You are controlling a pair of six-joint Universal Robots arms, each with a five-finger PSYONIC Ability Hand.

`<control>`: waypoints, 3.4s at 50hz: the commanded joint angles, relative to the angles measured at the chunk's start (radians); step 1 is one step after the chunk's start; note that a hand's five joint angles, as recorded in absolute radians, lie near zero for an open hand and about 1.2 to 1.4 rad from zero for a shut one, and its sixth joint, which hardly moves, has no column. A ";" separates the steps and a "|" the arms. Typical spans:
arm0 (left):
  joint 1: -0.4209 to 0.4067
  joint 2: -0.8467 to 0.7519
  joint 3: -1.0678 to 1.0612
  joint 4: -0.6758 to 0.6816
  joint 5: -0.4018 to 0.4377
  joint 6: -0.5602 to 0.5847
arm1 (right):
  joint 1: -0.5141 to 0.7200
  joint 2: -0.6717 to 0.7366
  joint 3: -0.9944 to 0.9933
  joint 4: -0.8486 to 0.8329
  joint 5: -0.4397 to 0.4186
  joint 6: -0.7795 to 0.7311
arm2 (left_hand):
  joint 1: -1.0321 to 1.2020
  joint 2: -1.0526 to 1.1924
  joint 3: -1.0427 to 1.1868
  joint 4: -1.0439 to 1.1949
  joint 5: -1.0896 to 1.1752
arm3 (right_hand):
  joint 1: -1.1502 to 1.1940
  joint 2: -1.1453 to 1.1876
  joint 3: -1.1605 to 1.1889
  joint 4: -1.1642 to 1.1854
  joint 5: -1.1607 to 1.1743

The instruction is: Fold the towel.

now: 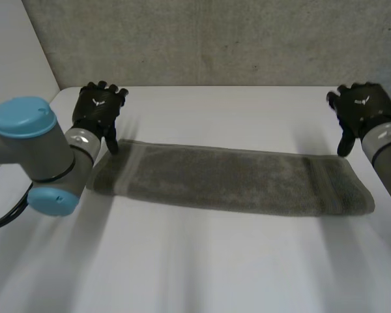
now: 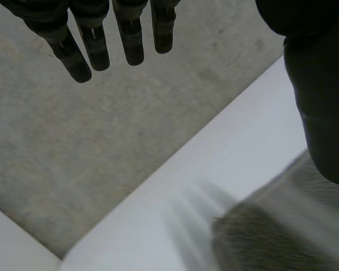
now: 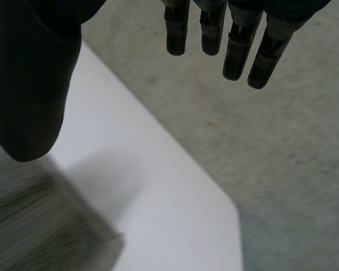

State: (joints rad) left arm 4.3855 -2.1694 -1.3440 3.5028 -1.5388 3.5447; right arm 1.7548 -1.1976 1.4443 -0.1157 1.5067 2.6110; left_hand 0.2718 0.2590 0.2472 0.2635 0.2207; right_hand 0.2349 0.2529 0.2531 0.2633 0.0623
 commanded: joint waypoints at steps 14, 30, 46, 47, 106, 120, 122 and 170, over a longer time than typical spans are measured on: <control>0.035 0.192 -0.299 -0.001 0.166 -0.147 | -0.132 0.021 0.271 0.039 -0.149 -0.006 | -0.073 -0.060 -0.048 -0.065 -0.196 | 0.111 0.093 0.093 0.083 0.109; 0.037 0.184 -0.299 0.001 0.163 -0.149 | -0.167 0.133 0.223 -0.005 -0.131 -0.014 | -0.070 -0.057 -0.045 -0.062 -0.193 | 1.161 1.143 1.143 1.133 1.159; 0.045 0.223 -0.299 -0.008 0.155 -0.149 | -0.344 0.058 0.131 -0.047 -0.076 -0.249 | -0.070 -0.057 -0.045 -0.062 -0.193 | 1.161 1.143 1.143 1.133 1.159; 0.046 0.233 -0.299 -0.010 0.154 -0.149 | -0.357 0.050 0.105 -0.041 -0.068 -0.299 | -0.073 -0.060 -0.048 -0.065 -0.196 | 1.161 1.143 1.143 1.133 1.159; -0.237 0.158 -0.139 0.001 0.124 -0.193 | 0.247 0.035 0.108 -0.088 -0.106 0.037 | -0.070 -0.057 -0.045 -0.062 -0.193 | -0.060 -0.078 -0.079 -0.089 -0.062; -0.402 -0.036 -0.011 -0.004 0.124 -0.184 | 0.152 0.001 0.304 -0.096 -0.118 0.037 | -0.070 -0.057 -0.045 -0.062 -0.193 | -0.060 -0.078 -0.079 -0.089 -0.062; -0.409 -0.058 0.006 -0.004 0.124 -0.184 | 0.152 0.001 0.307 -0.097 -0.118 0.037 | -0.070 -0.057 -0.045 -0.062 -0.193 | -0.060 -0.078 -0.079 -0.089 -0.062; -0.261 -0.214 0.095 0.001 -0.133 -0.043 | 0.172 0.161 0.278 -0.216 0.041 -0.015 | -0.005 0.007 0.019 0.003 -0.129 | 0.713 0.695 0.695 0.685 0.711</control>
State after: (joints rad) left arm 4.1284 -2.3862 -1.2347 3.5035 -1.6304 3.4982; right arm 1.9260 -1.0409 1.7194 -0.2978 1.5117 2.6208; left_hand 0.2756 0.2887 0.2864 0.2661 0.2951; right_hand 0.8464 0.8472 0.8487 0.8479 0.6564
